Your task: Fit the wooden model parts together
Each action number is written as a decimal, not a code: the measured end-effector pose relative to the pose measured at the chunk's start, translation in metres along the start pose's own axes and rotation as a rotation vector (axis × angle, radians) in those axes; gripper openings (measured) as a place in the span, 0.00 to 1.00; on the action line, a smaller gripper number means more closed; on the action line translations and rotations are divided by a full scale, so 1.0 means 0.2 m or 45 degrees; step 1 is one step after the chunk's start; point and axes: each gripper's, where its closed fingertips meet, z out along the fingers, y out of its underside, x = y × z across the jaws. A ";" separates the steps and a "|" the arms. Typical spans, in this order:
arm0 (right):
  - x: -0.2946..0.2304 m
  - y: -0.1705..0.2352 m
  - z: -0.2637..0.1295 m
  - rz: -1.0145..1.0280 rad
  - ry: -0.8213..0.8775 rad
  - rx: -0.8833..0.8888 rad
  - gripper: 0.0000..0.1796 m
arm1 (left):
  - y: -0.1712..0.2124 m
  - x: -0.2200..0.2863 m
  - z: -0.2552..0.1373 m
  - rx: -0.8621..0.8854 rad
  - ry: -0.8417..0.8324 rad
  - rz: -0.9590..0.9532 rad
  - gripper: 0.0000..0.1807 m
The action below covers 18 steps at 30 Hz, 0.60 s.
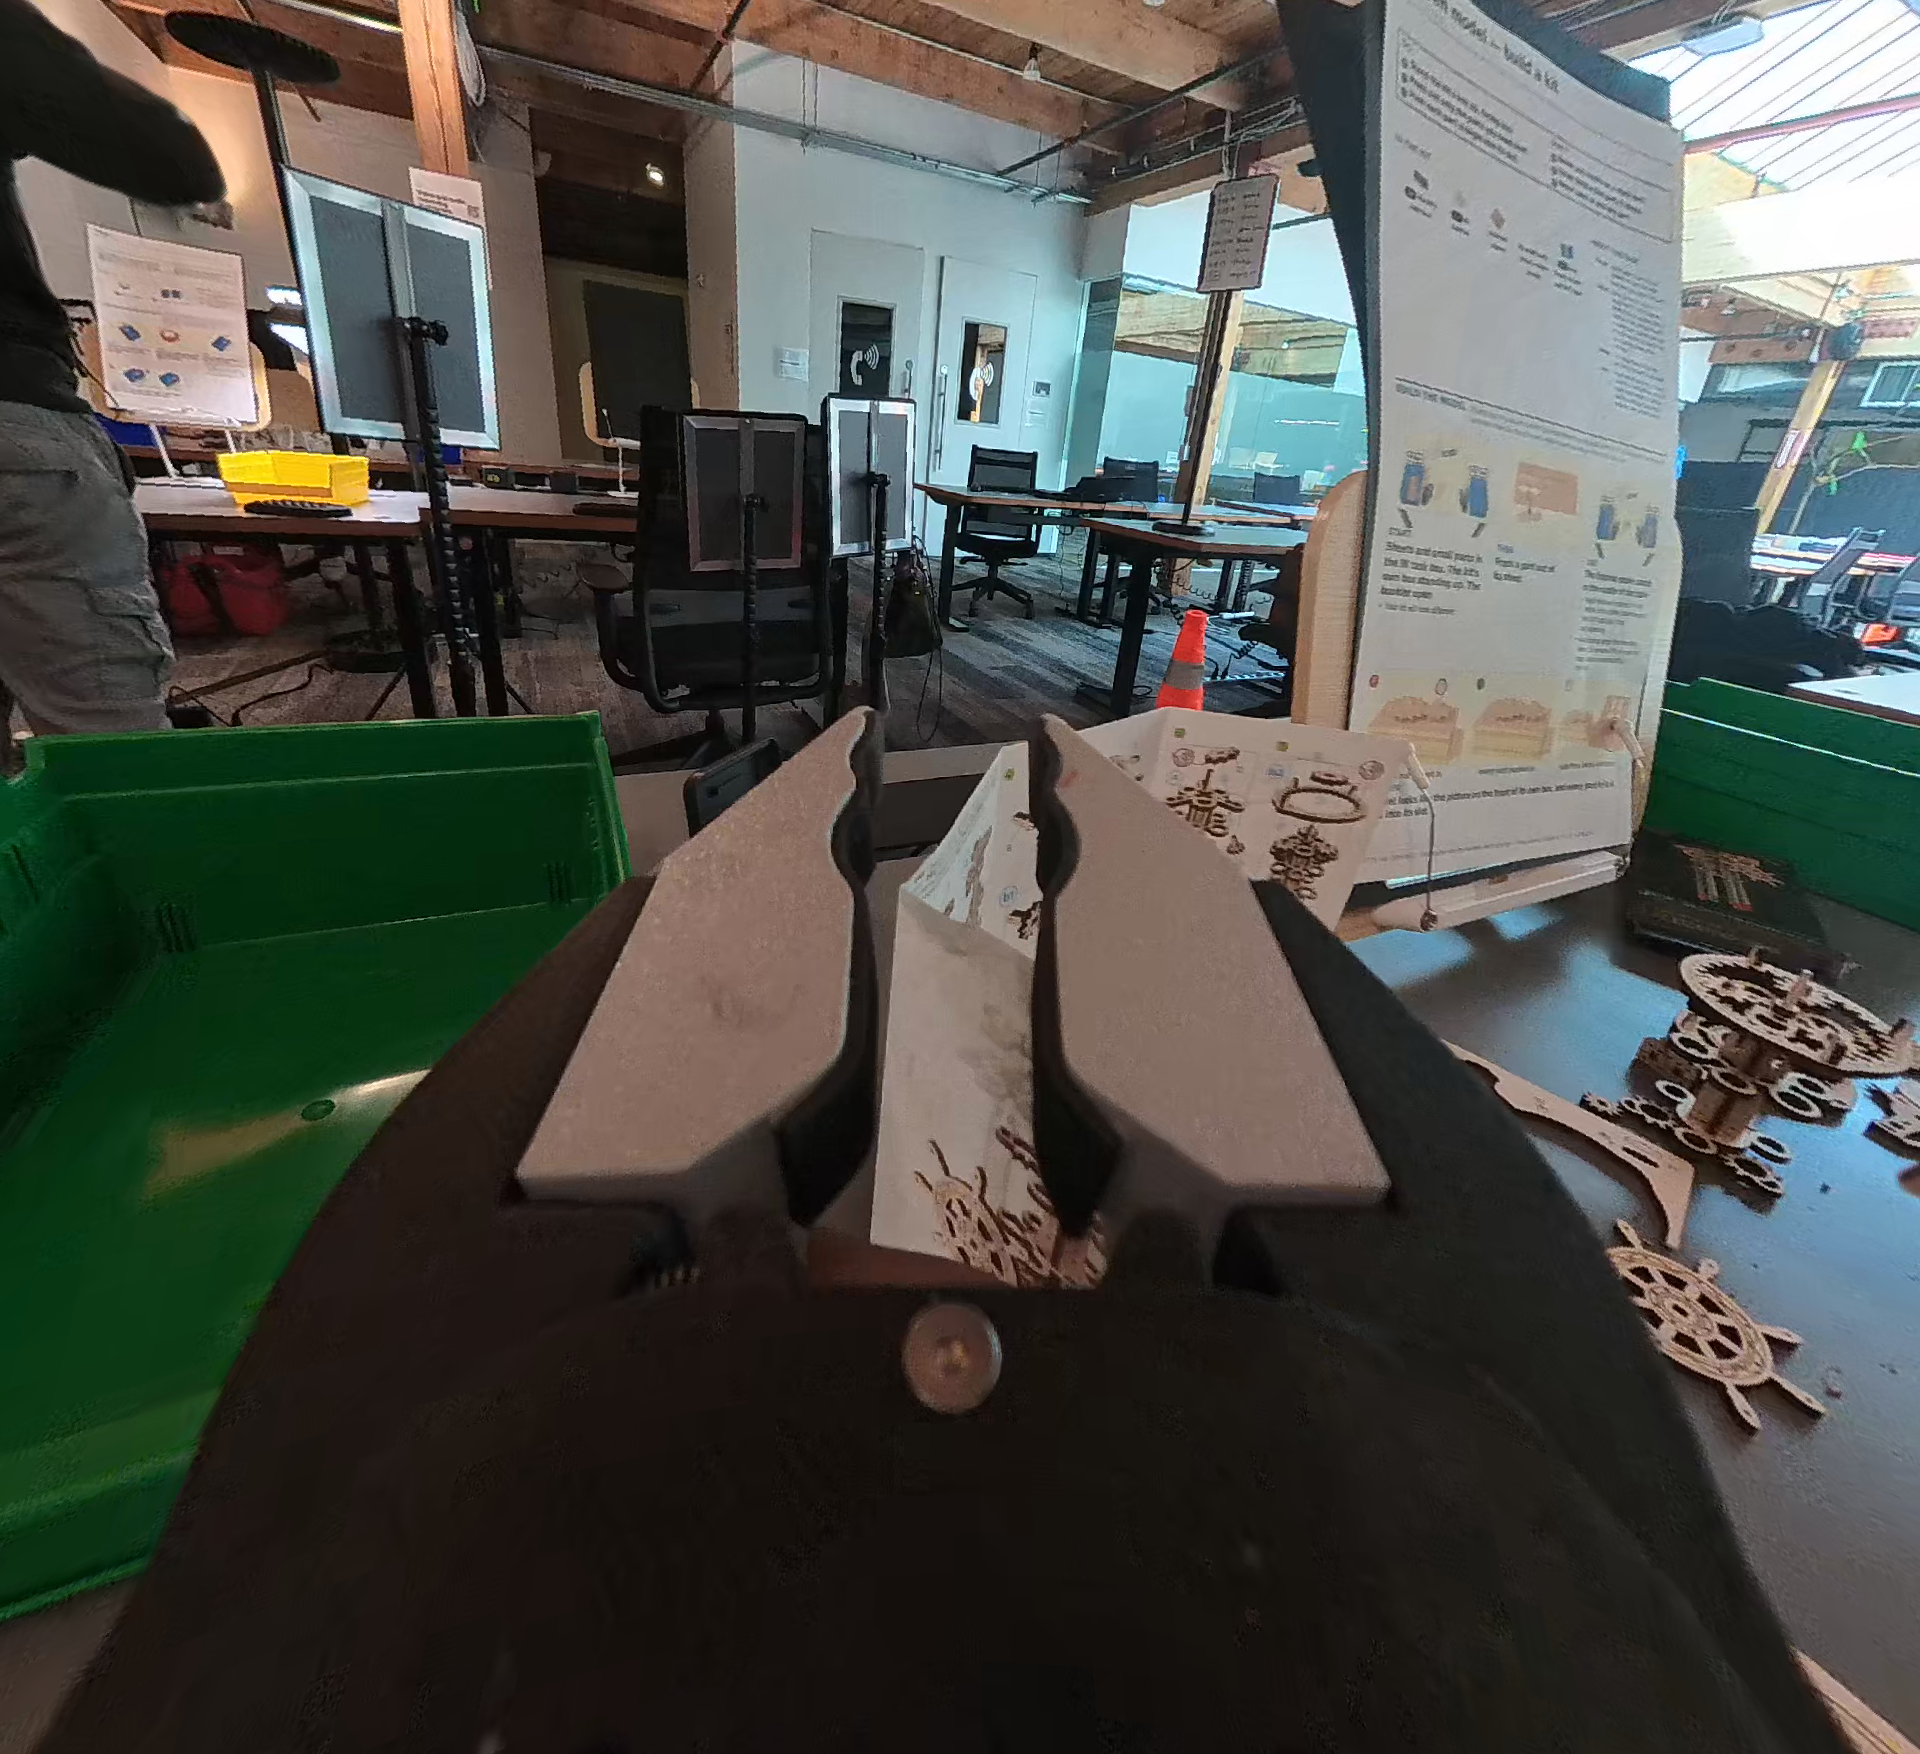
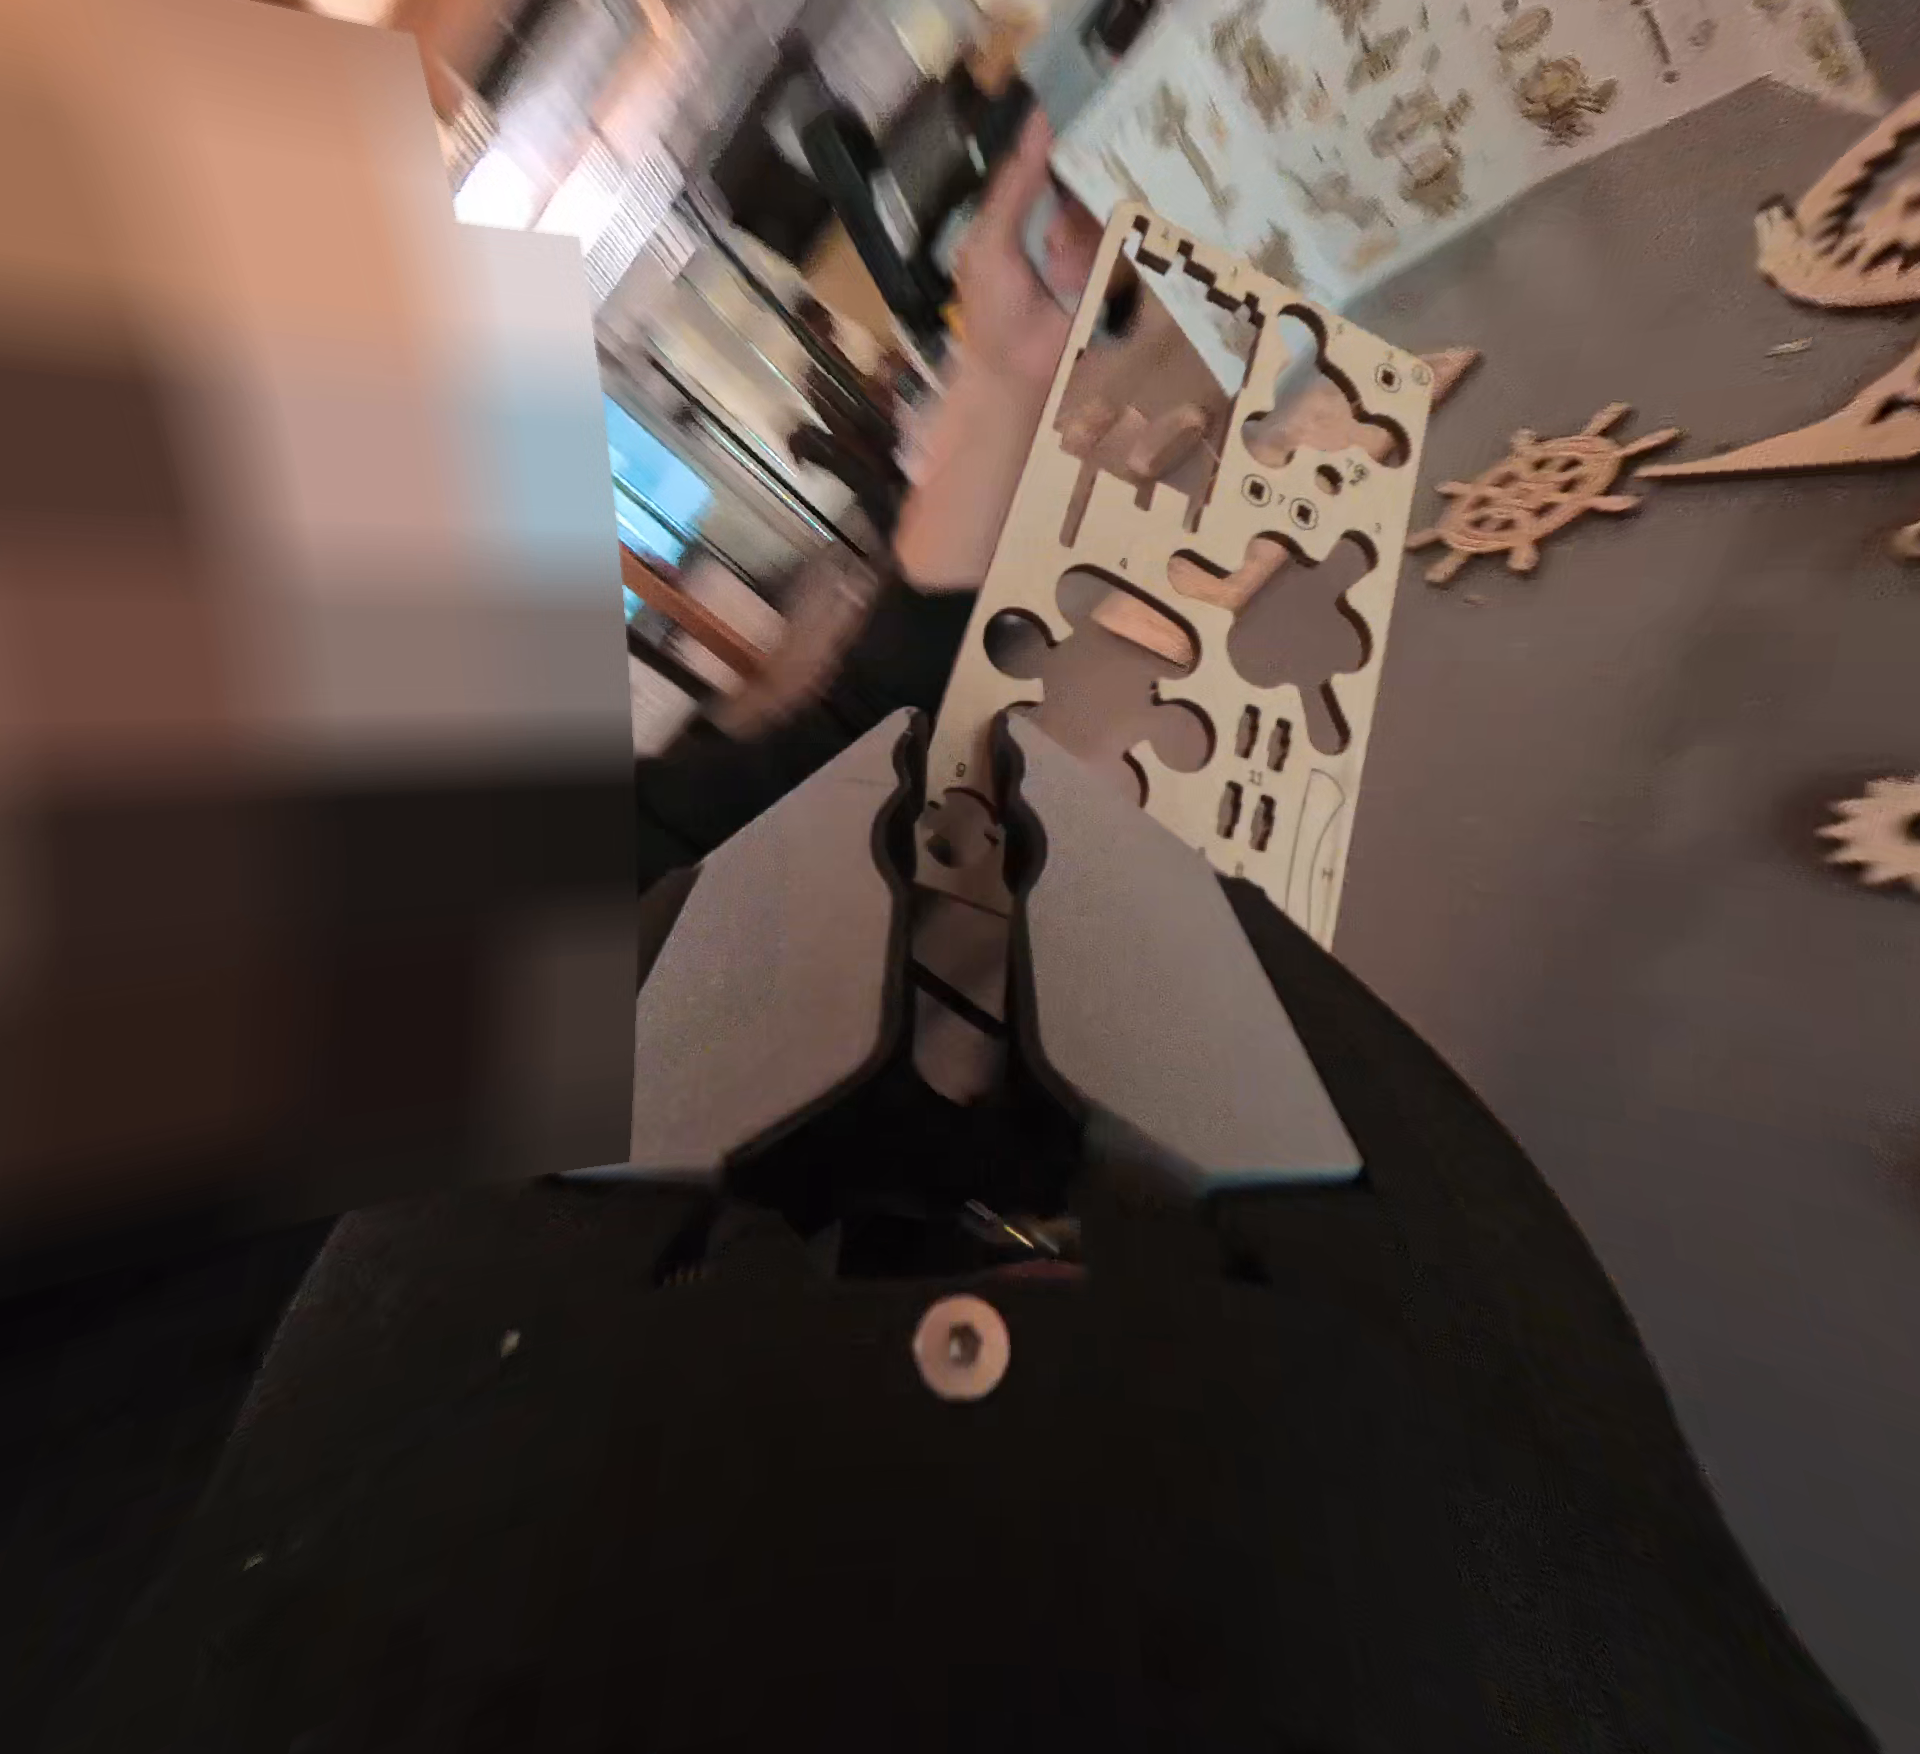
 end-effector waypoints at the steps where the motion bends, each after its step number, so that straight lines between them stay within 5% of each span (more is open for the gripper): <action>1: 0.02 0.04 0.02 -0.132 0.106 -0.105 0.05 | 0.00 0.00 0.00 -0.001 -0.001 0.002 0.14; 7: 0.14 0.25 0.09 -0.618 0.474 -0.578 0.05 | 0.02 0.01 0.01 -0.029 -0.005 0.031 0.14; 18: 0.17 0.39 0.11 -0.676 0.472 -0.703 0.05 | 0.01 0.04 0.01 -0.032 -0.017 0.116 0.15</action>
